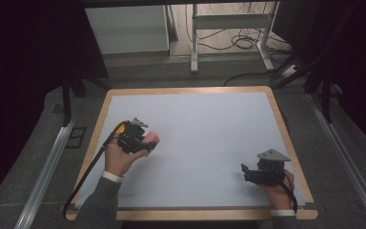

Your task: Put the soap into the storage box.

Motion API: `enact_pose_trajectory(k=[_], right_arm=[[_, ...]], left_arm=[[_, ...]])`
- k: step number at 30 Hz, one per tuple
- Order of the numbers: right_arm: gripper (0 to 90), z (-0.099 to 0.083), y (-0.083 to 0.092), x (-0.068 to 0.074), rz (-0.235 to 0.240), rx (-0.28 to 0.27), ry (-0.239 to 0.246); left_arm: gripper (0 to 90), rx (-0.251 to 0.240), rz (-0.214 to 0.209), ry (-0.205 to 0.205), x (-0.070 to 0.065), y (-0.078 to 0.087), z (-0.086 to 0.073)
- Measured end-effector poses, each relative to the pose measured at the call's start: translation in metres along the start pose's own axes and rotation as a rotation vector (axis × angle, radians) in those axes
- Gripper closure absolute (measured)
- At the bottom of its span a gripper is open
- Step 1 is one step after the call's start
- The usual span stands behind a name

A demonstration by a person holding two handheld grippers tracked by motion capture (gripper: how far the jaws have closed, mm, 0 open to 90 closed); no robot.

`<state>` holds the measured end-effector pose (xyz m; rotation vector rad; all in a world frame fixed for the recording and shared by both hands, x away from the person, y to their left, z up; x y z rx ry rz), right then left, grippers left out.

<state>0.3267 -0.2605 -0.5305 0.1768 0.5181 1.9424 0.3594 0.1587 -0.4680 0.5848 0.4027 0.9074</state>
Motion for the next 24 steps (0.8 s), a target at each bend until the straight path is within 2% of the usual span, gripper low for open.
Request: enact_pose_trajectory(k=[8, 24], right_arm=[[8.8, 0.000, 0.000, 0.000, 0.001, 0.001, 0.001], [8.8, 0.000, 0.001, -0.001, -0.004, -0.003, 0.000]], left_arm=[[60.0, -0.027, 0.024, 0.002, 0.007, 0.007, 0.003], [60.0, -0.036, 0.056, 0.015, 0.023, 0.016, 0.005]])
Point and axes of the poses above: each handheld gripper's, and its own axes: y roughly backward along the jaws, z roughly out of its top, x roughly to its left, the point moved 3 cm from there along -y, roughly forward along the jaws, and after that the axes turned 14 degrees about -x, right-handed, at the moved point
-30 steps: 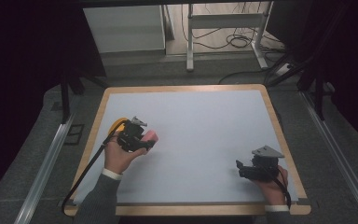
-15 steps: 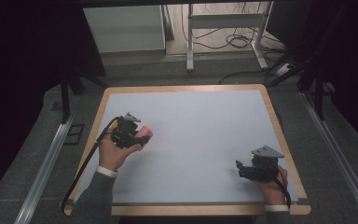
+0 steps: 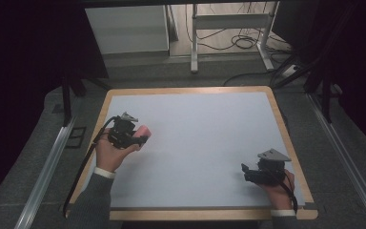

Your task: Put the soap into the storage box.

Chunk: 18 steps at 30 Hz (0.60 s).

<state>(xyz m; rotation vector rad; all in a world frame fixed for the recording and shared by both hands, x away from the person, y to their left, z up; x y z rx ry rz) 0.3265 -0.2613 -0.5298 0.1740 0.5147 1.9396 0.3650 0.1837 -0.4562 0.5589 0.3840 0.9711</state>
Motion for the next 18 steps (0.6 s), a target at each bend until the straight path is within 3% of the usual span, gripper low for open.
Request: enact_pose_trajectory(k=[18], right_arm=[[8.8, 0.002, 0.001, 0.002, 0.002, -0.004, 0.004]], left_arm=[[60.0, 0.008, 0.028, 0.041, 0.023, 0.005, -0.003]])
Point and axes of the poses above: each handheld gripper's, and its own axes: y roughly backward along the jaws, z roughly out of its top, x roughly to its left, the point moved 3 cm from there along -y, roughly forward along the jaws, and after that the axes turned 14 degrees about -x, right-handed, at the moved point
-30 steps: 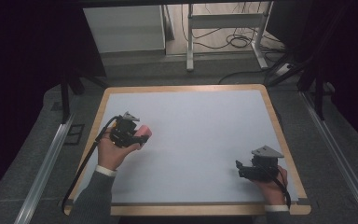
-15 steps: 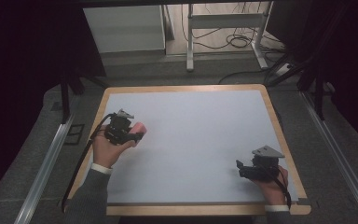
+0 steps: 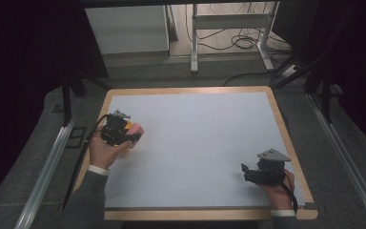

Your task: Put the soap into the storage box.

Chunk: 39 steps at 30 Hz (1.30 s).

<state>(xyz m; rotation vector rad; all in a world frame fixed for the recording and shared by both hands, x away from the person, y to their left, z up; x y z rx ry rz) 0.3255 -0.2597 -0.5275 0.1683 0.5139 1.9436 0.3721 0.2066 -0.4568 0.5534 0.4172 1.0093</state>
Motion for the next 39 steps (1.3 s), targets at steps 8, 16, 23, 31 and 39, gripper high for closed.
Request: enact_pose_trajectory(k=[8, 16, 23, 31, 39], right_arm=[[8.8, 0.000, 0.001, 0.000, -0.001, -0.001, -0.001], [8.8, -0.001, 0.000, -0.001, -0.004, 0.002, 0.000], [8.8, -0.002, -0.001, -0.001, -0.006, 0.004, -0.003], [8.8, -0.002, -0.001, -0.001, -0.006, 0.005, -0.002], [8.8, -0.002, -0.001, -0.001, -0.007, 0.009, -0.001]], left_arm=[[60.0, 0.003, 0.022, 0.018, 0.010, 0.001, 0.000], [60.0, 0.021, 0.035, 0.022, 0.017, -0.004, -0.001], [60.0, 0.033, 0.058, 0.031, 0.026, -0.005, -0.002], [60.0, 0.053, 0.073, 0.049, 0.037, -0.008, -0.003], [60.1, 0.068, 0.094, 0.068, 0.048, -0.013, -0.003]])
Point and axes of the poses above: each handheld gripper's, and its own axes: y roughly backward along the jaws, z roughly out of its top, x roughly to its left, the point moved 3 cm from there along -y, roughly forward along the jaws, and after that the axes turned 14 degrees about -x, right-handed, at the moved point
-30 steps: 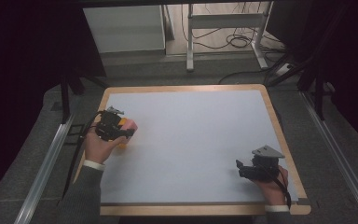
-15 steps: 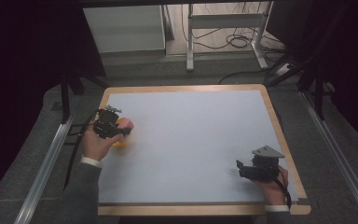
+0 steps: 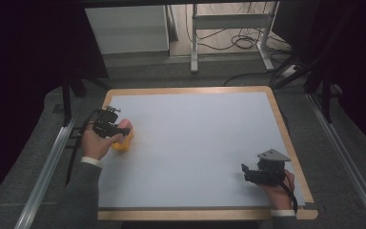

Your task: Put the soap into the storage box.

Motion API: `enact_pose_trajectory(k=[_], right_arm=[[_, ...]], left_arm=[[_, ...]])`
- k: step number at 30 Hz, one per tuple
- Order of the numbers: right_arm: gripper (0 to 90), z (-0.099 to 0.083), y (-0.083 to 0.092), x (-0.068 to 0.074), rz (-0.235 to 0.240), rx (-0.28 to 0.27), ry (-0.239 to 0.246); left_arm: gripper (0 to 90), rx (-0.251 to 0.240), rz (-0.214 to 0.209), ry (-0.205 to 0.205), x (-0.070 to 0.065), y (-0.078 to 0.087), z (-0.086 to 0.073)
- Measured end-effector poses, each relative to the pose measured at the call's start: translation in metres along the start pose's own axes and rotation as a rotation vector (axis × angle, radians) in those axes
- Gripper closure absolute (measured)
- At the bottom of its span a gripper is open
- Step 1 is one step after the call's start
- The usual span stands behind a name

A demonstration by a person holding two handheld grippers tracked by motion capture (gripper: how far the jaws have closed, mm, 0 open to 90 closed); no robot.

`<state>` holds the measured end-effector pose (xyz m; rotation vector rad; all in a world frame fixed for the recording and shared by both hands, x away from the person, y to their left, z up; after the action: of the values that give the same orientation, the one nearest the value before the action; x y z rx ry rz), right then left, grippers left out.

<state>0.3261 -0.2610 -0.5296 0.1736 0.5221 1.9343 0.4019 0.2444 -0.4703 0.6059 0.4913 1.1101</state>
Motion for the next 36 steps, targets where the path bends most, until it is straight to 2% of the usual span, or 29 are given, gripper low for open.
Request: enact_pose_trajectory(k=[7, 20, 32, 34, 36], right_arm=[[8.8, 0.000, 0.000, 0.000, 0.001, 0.000, -0.003], [8.8, -0.001, 0.000, -0.001, 0.001, 0.000, -0.003], [8.9, -0.001, -0.001, -0.001, 0.000, 0.000, -0.002], [8.8, -0.001, -0.001, -0.001, 0.000, 0.000, -0.001], [8.8, -0.001, -0.001, -0.001, 0.000, 0.001, -0.001]], left_arm=[[60.1, -0.004, 0.037, 0.014, 0.009, -0.007, -0.002], [60.0, 0.035, 0.044, 0.043, 0.018, -0.025, -0.013], [59.9, 0.050, 0.042, 0.043, 0.018, -0.034, -0.021], [57.1, 0.011, 0.042, 0.056, 0.019, -0.030, -0.018], [45.3, -0.005, 0.040, 0.061, 0.018, -0.027, -0.015]])
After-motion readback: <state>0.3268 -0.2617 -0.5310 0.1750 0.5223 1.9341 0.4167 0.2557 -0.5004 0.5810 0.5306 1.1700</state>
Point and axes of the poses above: each handheld gripper's, and its own axes: y roughly backward along the jaws, z roughly out of its top, x roughly to its left, the point moved 3 cm from there along -y, roughly forward along the jaws, and after that the axes turned 14 degrees about -x, right-handed, at the moved point
